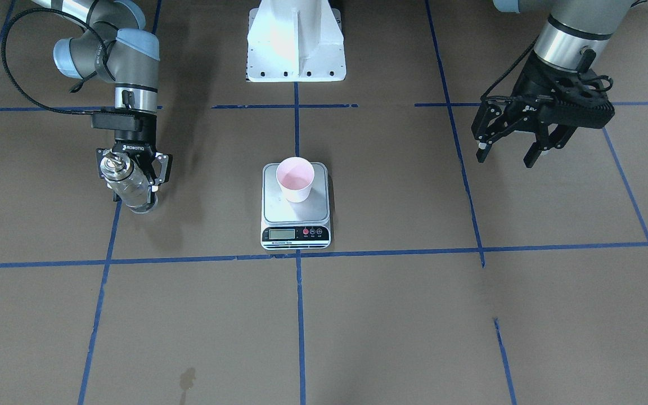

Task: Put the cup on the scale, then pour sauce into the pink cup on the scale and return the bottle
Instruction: 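Lower the bottle to its original spot with the right gripper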

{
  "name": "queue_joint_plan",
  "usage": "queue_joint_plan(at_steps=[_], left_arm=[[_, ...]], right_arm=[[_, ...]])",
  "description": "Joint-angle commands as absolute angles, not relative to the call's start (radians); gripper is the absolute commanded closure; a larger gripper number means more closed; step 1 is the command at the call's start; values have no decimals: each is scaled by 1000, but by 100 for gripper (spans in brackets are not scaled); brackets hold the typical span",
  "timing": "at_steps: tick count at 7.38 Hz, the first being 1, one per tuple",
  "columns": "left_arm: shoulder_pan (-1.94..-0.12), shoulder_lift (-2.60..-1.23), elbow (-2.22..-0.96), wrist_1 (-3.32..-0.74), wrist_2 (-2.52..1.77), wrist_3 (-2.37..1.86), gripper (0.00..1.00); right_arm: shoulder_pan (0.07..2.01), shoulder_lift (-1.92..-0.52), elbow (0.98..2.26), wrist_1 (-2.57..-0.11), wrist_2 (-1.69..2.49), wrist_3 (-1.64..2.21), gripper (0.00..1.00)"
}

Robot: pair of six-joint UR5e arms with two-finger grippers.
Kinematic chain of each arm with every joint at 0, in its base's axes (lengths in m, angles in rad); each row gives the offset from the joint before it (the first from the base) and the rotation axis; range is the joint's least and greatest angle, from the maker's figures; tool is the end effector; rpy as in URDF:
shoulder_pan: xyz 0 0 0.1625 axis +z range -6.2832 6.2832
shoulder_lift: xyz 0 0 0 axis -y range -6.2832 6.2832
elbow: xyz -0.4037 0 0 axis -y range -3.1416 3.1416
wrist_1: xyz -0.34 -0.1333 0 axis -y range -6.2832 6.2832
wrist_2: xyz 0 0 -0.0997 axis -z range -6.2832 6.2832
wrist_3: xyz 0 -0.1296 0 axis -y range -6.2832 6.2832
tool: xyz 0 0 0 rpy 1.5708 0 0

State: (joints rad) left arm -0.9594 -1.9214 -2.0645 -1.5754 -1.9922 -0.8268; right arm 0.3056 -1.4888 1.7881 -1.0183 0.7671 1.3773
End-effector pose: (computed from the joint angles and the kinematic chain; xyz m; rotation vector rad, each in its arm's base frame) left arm 0.2323 -0.4712 0.2908 0.3679 0.8471 -0.0211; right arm -0.4004 -0.3639 0.4488 0.9323 -0.5956 0.4423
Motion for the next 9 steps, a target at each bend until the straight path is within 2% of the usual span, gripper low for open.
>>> queue_joint_plan(at_steps=[1, 4, 5, 6, 7, 9], left_arm=[[-960, -1922, -2065, -1575, -1993, -827, 16], [-959, -1922, -2066, -1575, -1991, -827, 16], [-959, -1922, -2066, -1575, -1991, -827, 16], [-959, -1922, -2066, -1575, -1991, -827, 16], [-959, -1922, -2066, -1575, -1991, -827, 16], [-959, -1924, -2066, -1575, -1991, -828, 16]], right_arm=[[305, -1493, 1781, -989, 772, 1376, 100], [305, -1496, 1755, -988, 772, 1377, 100], [305, -1496, 1755, -986, 770, 1379, 89], [305, -1496, 1758, -983, 772, 1381, 4], [305, -1497, 1762, -983, 772, 1381, 0], [307, -1499, 1773, -983, 770, 1382, 0]])
